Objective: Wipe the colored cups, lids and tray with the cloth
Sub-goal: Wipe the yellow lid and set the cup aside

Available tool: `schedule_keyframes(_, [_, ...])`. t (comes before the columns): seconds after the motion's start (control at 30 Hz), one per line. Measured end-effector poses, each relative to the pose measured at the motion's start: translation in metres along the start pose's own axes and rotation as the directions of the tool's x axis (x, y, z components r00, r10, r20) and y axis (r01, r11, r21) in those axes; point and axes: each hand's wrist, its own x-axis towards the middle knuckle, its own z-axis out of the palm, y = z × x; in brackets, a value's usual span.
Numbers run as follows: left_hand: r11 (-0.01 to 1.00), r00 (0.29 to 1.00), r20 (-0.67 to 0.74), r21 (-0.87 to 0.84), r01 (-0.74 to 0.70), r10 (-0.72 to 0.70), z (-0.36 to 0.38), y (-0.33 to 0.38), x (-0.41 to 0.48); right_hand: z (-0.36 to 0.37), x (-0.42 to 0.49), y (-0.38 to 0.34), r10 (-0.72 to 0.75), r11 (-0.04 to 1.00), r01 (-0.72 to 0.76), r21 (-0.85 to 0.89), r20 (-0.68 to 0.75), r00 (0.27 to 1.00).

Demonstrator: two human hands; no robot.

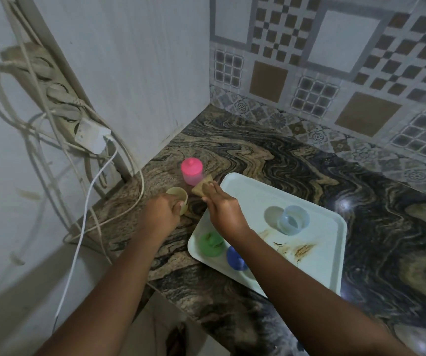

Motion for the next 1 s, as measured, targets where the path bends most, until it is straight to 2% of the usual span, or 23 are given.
schedule_keyframes(0.1, [1.0, 0.999, -0.033, -0.026, -0.017, 0.016, -0.005, 0.004, -0.001, -0.008, -0.002, -0.008, 0.028, 0.999, -0.026, 0.04, -0.051, 0.998])
schedule_keyframes(0.23, [0.993, 0.99, -0.129, -0.091, -0.077, 0.065, -0.022, 0.031, 0.001, -0.046, 0.0, -0.022, 0.059, 0.994, -0.038, 0.103, -0.207, 0.977])
schedule_keyframes(0.43, [0.906, 0.981, -0.122, -0.381, -0.184, 0.148, -0.025, 0.098, -0.019, -0.118, -0.032, -0.015, 0.236, 0.964, -0.18, 0.194, -0.323, 0.917])
schedule_keyframes(0.53, [0.864, 0.965, -0.067, -0.431, -0.258, 0.255, -0.009, 0.126, -0.045, -0.153, -0.061, -0.009, 0.297, 0.95, -0.232, 0.21, -0.373, 0.879])
schedule_keyframes(0.63, [0.849, 0.932, -0.016, -0.407, -0.338, 0.363, 0.014, 0.147, -0.078, -0.179, -0.093, -0.005, 0.338, 0.938, -0.274, 0.21, -0.398, 0.853])
schedule_keyframes(0.8, [0.795, 0.836, 0.12, -0.404, -0.452, 0.536, 0.057, 0.167, -0.141, -0.2, -0.144, 0.003, 0.389, 0.921, -0.331, 0.207, -0.409, 0.826])
schedule_keyframes(1.0, [0.817, 0.757, 0.324, -0.334, -0.469, 0.567, 0.106, 0.173, -0.172, -0.203, -0.209, 0.021, 0.485, 0.874, -0.457, 0.169, -0.373, 0.791])
